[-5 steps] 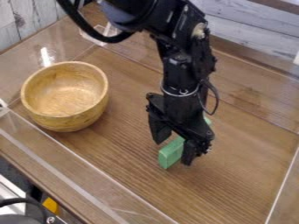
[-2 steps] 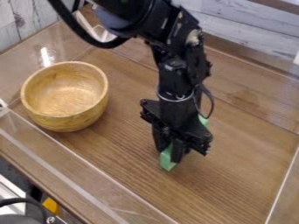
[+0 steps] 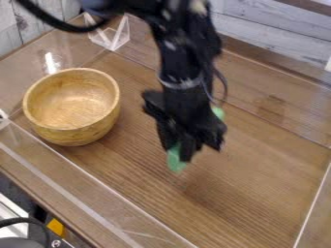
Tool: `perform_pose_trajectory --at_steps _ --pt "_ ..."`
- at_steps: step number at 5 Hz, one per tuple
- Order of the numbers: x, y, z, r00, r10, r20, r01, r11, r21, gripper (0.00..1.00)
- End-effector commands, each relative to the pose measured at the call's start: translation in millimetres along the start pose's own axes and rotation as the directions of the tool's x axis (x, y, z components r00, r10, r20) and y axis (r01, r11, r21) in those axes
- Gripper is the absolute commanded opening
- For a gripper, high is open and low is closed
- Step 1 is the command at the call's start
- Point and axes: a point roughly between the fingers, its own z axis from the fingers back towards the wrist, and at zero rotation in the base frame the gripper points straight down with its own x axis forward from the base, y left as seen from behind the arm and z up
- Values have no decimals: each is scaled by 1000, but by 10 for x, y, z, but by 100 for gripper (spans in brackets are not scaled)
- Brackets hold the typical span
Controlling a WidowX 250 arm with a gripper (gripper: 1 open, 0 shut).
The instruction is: Put the green block in the brown bowl
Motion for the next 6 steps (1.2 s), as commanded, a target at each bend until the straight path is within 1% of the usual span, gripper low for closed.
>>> perform_pose_trajectory --at_steps 1,2,3,4,5,6 --pt "63 379 303 997 33 76 -33 999 3 0" --pt "80 784 370 994 68 81 -70 997 24 0" --pt "115 1093 421 994 79 72 -82 996 47 0" --pt "160 1291 454 992 111 62 -114 992 60 0" --pt "100 1463 445 983 177 48 -180 981 72 0" --pt "22 1556 451 975 218 39 -221 972 76 0"
